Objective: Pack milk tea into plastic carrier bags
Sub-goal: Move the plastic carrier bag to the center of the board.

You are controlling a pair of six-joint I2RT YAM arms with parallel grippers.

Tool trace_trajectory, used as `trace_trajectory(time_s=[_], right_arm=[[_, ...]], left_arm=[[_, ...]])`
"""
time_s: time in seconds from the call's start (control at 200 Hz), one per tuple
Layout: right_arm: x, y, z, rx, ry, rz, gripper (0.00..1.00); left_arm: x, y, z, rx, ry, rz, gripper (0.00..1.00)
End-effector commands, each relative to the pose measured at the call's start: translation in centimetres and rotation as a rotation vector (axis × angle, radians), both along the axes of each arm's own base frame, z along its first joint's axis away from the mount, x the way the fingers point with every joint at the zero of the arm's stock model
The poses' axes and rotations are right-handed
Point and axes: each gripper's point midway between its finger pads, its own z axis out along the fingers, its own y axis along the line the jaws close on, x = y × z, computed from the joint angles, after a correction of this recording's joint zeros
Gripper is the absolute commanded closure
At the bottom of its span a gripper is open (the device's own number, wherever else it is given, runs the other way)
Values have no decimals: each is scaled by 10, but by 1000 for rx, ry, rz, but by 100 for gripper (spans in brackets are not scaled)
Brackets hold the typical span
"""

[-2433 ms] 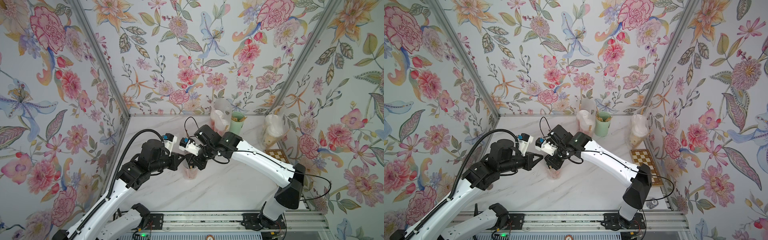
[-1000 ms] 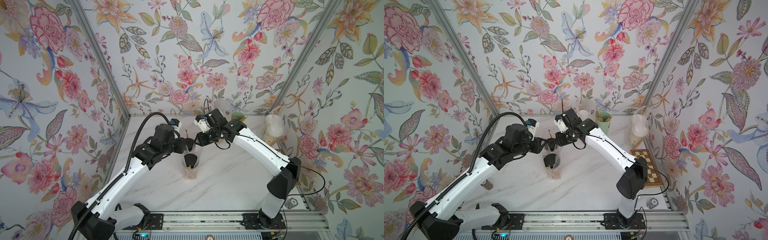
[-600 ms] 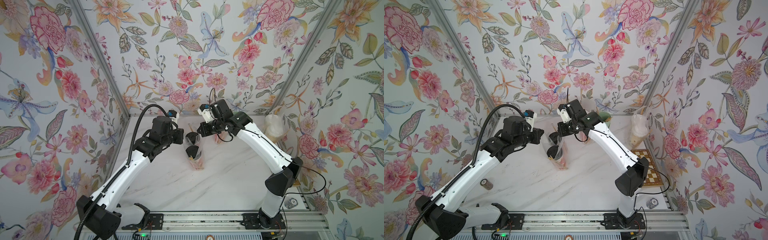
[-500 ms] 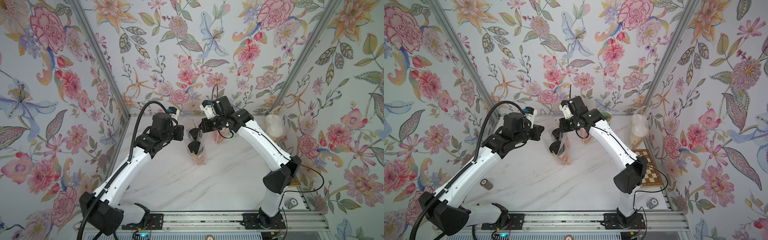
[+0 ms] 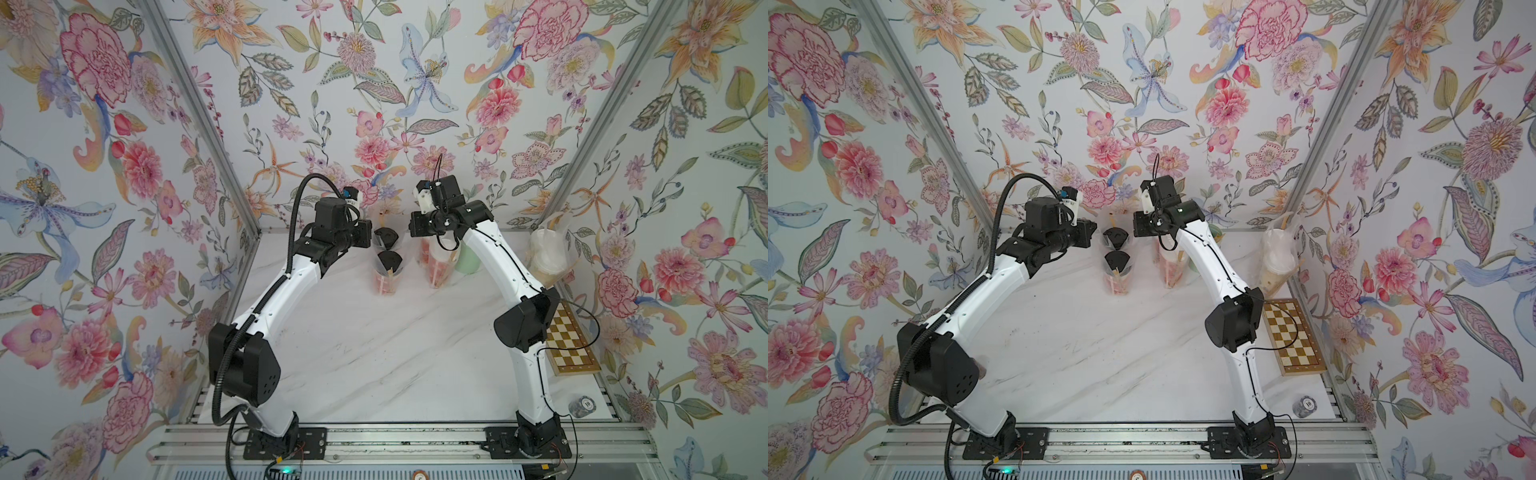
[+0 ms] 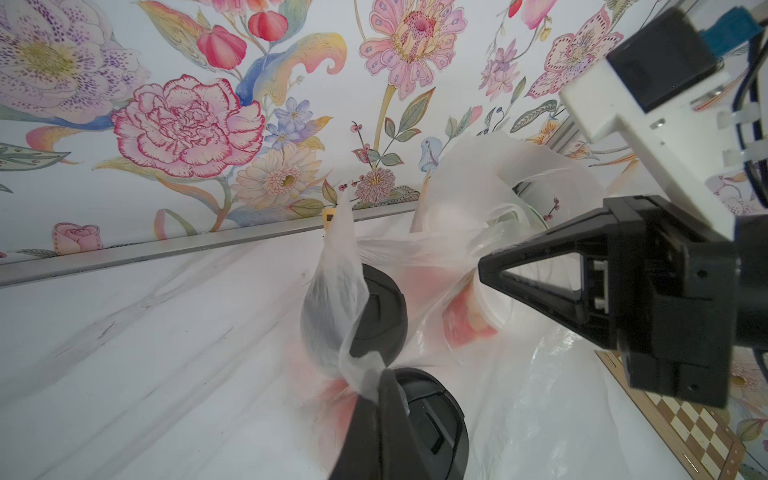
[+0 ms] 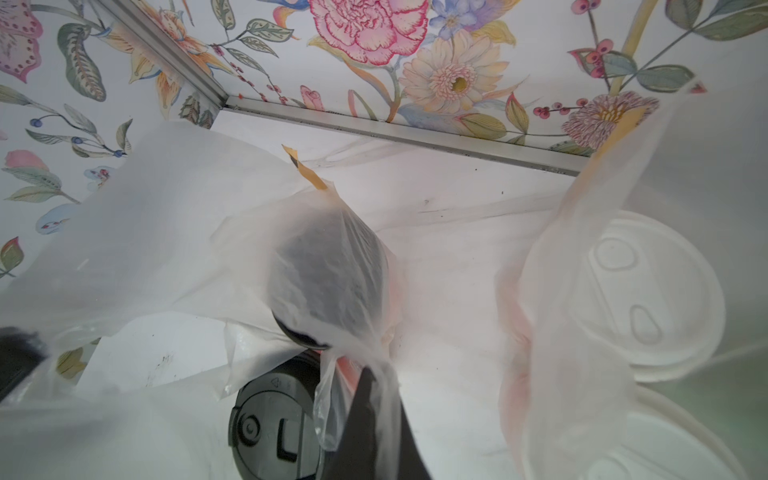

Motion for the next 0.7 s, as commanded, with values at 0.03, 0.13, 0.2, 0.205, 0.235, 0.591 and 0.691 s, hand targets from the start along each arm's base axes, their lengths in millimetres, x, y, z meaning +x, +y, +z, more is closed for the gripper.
trace_trajectory(time_s=[0.03,0.13,0.2,0.205,0.235,0.591,0.691], right_arm=[[18,-7,8,9,-54,-32,100],[21,-9,15,21,-71,-35,92],[19,-13,29,31,-96,-38,83],[19,-13,31,32,-99,-38,82],[17,-15,39,36,-113,-41,79],[-34,-92,91,-52,-190,-126,34],[-47,-121,82,-99,-185,-175,18]], left_arm=[[17,-2,23,-54,-78,-37,95],[21,-2,22,-69,-74,-48,87],[22,1,29,-68,-89,-45,82],[22,2,30,-68,-90,-44,81],[21,4,34,-64,-98,-39,78],[-2,69,56,79,-184,141,27],[-18,96,50,119,-202,231,11]])
